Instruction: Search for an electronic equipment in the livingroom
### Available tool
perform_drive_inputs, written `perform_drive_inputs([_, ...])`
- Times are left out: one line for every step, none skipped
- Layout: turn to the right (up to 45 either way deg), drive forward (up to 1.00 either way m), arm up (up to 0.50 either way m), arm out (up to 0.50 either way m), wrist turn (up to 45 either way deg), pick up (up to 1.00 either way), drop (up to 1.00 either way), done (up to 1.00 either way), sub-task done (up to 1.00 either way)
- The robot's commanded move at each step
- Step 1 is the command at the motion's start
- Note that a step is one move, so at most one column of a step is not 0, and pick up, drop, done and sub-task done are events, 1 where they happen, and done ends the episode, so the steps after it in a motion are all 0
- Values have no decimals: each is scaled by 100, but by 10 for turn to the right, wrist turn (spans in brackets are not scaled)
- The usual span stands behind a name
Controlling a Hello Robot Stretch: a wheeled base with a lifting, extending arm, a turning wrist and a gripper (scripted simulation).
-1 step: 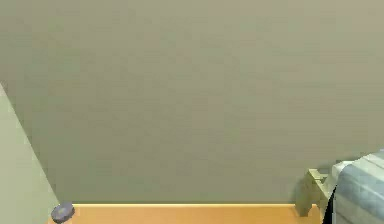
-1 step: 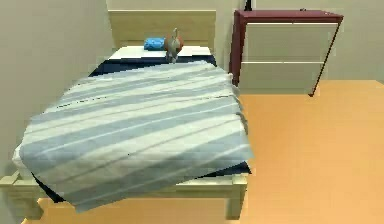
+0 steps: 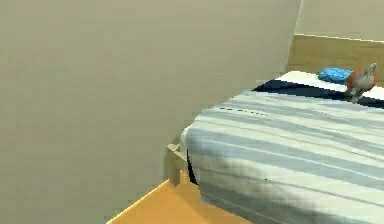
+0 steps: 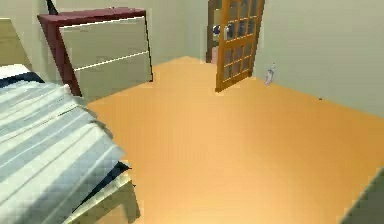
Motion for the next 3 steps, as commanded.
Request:
perform_drive_inputs([450, 0, 0, 0, 0, 0, 0, 0, 0])
perform_drive_inputs([450, 0, 0, 0, 0, 0, 0, 0, 0])
perform_drive_inputs([60, 0, 0, 0, 0, 0, 0, 0, 0])
